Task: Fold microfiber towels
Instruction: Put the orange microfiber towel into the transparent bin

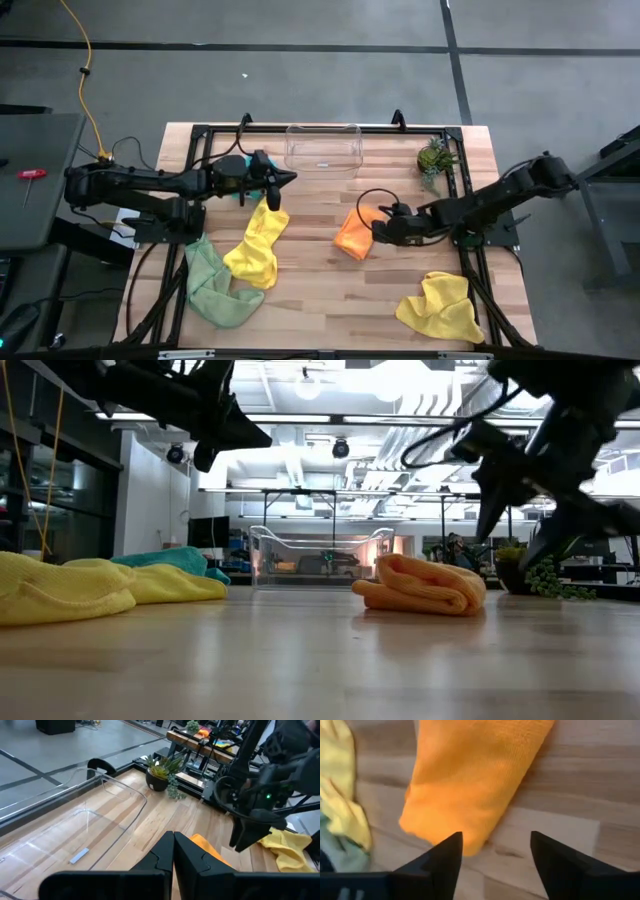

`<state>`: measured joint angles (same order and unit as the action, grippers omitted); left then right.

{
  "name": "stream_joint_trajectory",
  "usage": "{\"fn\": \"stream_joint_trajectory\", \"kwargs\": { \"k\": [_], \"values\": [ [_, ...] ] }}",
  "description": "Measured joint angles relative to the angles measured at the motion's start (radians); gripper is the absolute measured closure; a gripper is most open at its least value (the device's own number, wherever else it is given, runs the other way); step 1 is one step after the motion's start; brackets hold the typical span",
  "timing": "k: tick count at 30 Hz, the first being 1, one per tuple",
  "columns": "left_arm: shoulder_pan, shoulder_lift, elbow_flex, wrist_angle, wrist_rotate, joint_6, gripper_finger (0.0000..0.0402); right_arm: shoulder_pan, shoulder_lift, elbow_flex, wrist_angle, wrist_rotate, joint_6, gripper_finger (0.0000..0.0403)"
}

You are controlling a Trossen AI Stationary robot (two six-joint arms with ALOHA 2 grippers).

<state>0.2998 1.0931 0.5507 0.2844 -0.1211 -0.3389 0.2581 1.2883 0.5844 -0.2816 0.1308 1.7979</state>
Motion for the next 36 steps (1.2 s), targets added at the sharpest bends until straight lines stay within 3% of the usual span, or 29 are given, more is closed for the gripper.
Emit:
{"fn": "stream_joint_trajectory", "kwargs": {
  "k": [5, 15, 20, 25, 29, 36],
  "values": [
    [0.019, 0.0, 0.0, 0.0, 0.028, -0.028, 0.0401, -0.006, 0.087, 0.013, 0.047, 0.049, 0.091, 0.0163],
    [0.024, -0.003, 0.0, 0.055, 0.043, -0.085, 0.0401, -0.022, 0.278, 0.111, 0.054, 0.032, 0.141, 0.0162],
    [0.036, -0.077, 0.002, 0.234, 0.102, -0.103, 0.0401, -0.035, 0.312, 0.162, 0.018, 0.063, 0.145, 0.0162],
    [0.062, -0.195, 0.019, 0.207, 0.106, -0.096, 0.0401, -0.076, 0.328, 0.166, 0.032, 0.122, 0.133, 0.0164],
    [0.066, -0.293, 0.056, 0.135, 0.114, -0.084, 0.0402, -0.113, 0.34, 0.168, 0.041, 0.097, 0.101, 0.0187],
    [0.065, -0.397, 0.08, 0.046, 0.11, -0.059, 0.0402, -0.155, 0.346, 0.168, 0.027, 0.066, 0.018, 0.0276]
  ]
}}
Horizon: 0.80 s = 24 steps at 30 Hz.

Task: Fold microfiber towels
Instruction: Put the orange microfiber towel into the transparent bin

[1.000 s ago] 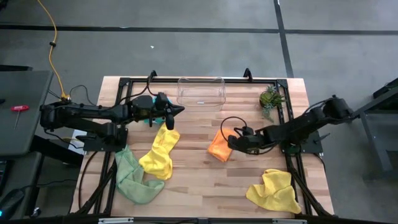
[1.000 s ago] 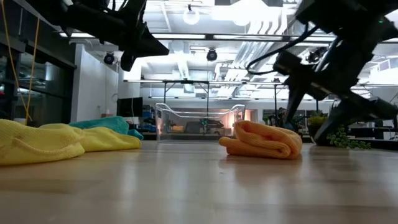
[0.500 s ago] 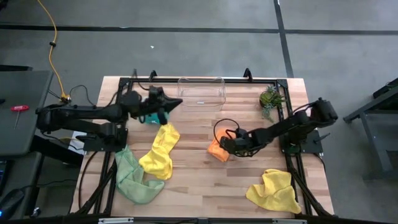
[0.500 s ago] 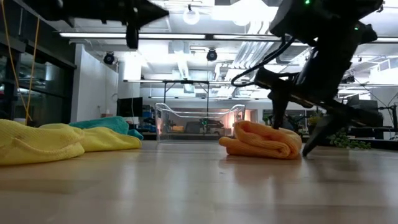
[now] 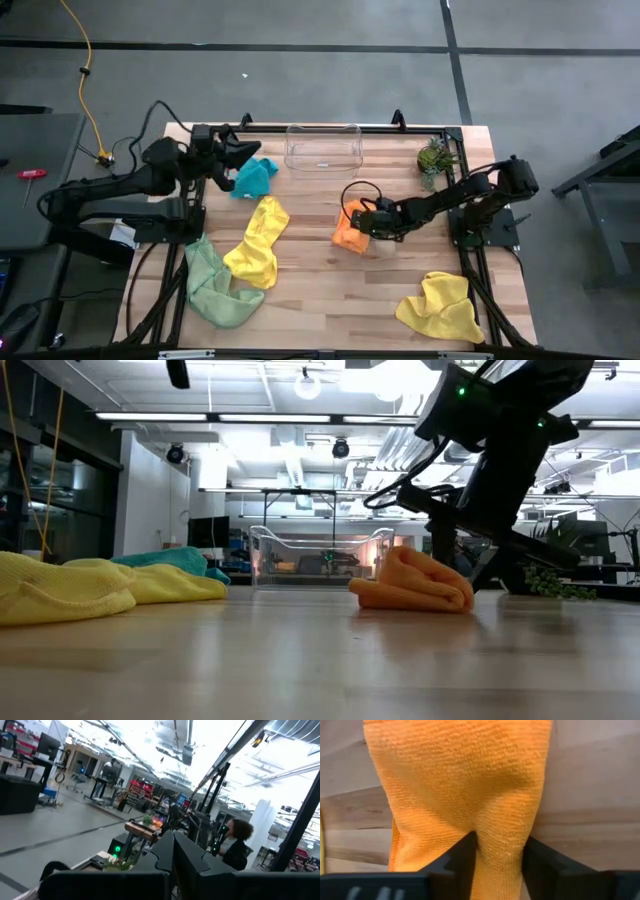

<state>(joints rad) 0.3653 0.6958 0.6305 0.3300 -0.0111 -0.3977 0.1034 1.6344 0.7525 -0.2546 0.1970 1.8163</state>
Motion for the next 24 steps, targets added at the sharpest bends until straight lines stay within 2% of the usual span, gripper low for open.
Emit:
{"fn": "stream_joint_trajectory", "kwargs": {
  "k": [4, 8, 15, 24],
  "values": [
    [0.0, -0.027, 0.0, -0.017, 0.0, -0.001, 0.0402, -0.003, 0.002, 0.0, -0.009, 0.016, -0.057, 0.0331],
    [0.0, -0.042, 0.0, -0.017, 0.0, 0.0, 0.0402, -0.012, 0.006, -0.002, -0.013, 0.103, -0.136, 0.0392],
    [0.001, -0.045, 0.0, -0.02, -0.001, -0.002, 0.0402, -0.04, -0.035, -0.004, -0.037, 0.06, -0.257, 0.0399],
    [0.001, -0.045, 0.0, -0.02, -0.006, -0.008, 0.0402, -0.093, -0.246, -0.003, -0.124, 0.038, -0.411, 0.0401]
  ]
}}
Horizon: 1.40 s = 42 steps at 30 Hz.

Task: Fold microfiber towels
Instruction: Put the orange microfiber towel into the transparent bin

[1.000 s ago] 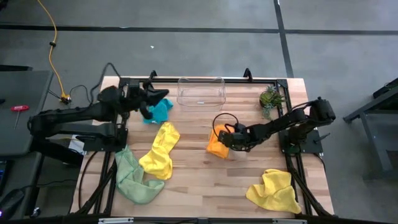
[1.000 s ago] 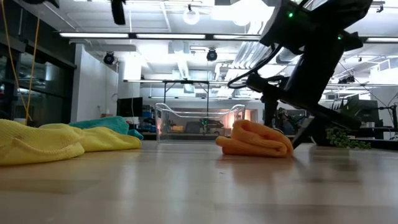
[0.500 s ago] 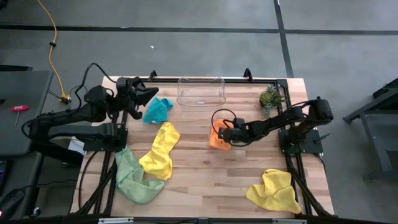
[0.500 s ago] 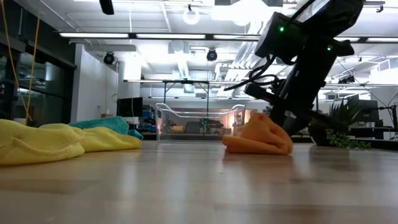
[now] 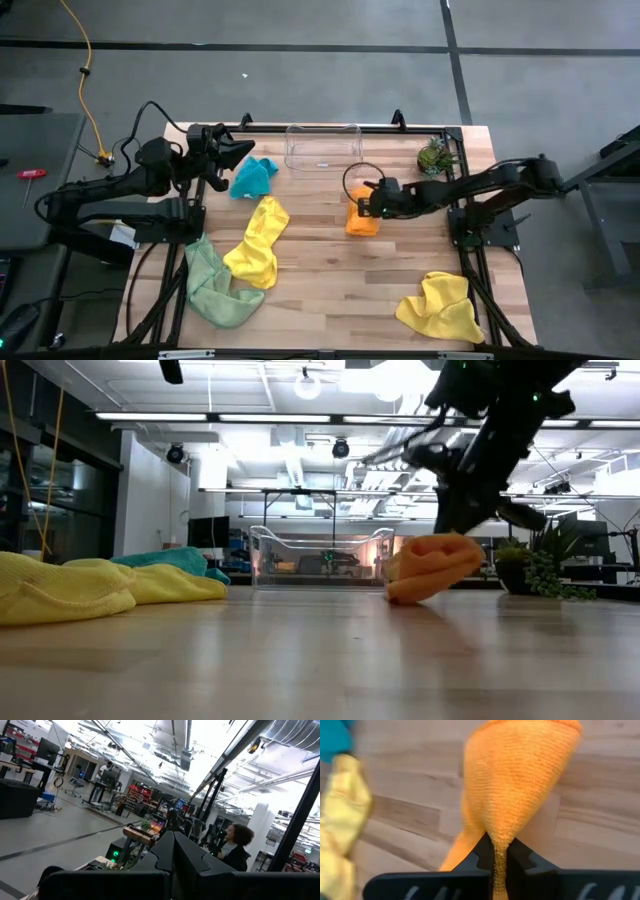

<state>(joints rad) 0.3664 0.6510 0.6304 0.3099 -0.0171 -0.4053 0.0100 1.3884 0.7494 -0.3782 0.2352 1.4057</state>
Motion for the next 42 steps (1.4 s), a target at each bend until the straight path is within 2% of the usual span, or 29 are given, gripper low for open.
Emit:
{"fn": "stream_joint_trajectory", "kwargs": {
  "k": [5, 11, 17, 25, 32, 38, 42],
  "values": [
    [0.0, 0.0, 0.0, 0.0, -0.02, 0.0, 0.0402, -0.031, -0.073, 0.045, -0.041, 0.0, -0.058, 0.0402],
    [0.0, 0.0, 0.0, 0.0, -0.024, -0.002, 0.0402, -0.099, -0.059, 0.236, -0.132, -0.003, -0.246, 0.0402],
    [0.0, 0.0, 0.0, 0.0, -0.024, -0.003, 0.0402, -0.213, 0.005, 0.467, -0.21, -0.003, -0.481, 0.0402],
    [0.0, 0.0, 0.0, 0.0, -0.013, -0.011, 0.0402, -0.354, 0.166, 0.707, -0.207, -0.048, -0.703, 0.0403],
    [-0.001, 0.0, 0.0, 0.0, -0.013, -0.003, 0.0402, -0.403, 0.335, 0.863, -0.203, -0.074, -0.759, 0.0403],
    [-0.001, 0.0, 0.0, 0.0, -0.013, -0.003, 0.0402, -0.403, 0.455, 0.887, -0.161, -0.076, -0.699, 0.0403],
    [-0.001, 0.0, 0.0, 0.0, -0.013, -0.002, 0.0402, -0.404, 0.524, 0.887, -0.066, -0.078, -0.646, 0.0403]
  ]
}}
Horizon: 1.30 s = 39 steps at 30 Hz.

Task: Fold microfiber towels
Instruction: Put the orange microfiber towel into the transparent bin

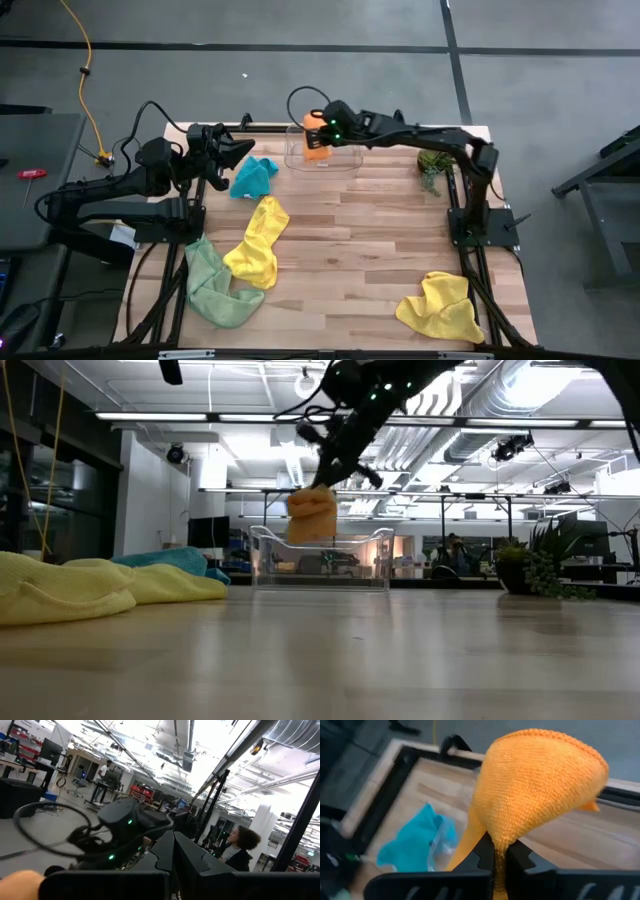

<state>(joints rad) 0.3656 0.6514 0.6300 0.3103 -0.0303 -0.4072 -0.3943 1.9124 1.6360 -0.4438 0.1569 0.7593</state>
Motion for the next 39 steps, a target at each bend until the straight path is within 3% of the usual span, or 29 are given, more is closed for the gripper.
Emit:
{"fn": "stream_joint_trajectory", "kwargs": {
  "k": [11, 18, 31, 39],
  "values": [
    [0.0, 0.0, 0.0, 0.0, 0.0, -0.001, 0.0402, -0.01, 0.116, 0.0, 0.1, -0.065, 0.079, 0.0403],
    [0.0, 0.0, 0.0, 0.0, 0.0, -0.001, 0.0402, -0.018, 0.161, 0.0, 0.201, -0.186, 0.105, 0.0403],
    [0.0, 0.0, 0.0, -0.027, -0.008, 0.0, 0.0402, -0.055, 0.176, 0.0, 0.119, -0.171, 0.109, 0.0403],
    [0.0, 0.003, 0.0, -0.043, -0.011, -0.001, 0.0402, -0.057, 0.206, 0.001, 0.267, -0.31, 0.142, 0.0403]
  ]
}}
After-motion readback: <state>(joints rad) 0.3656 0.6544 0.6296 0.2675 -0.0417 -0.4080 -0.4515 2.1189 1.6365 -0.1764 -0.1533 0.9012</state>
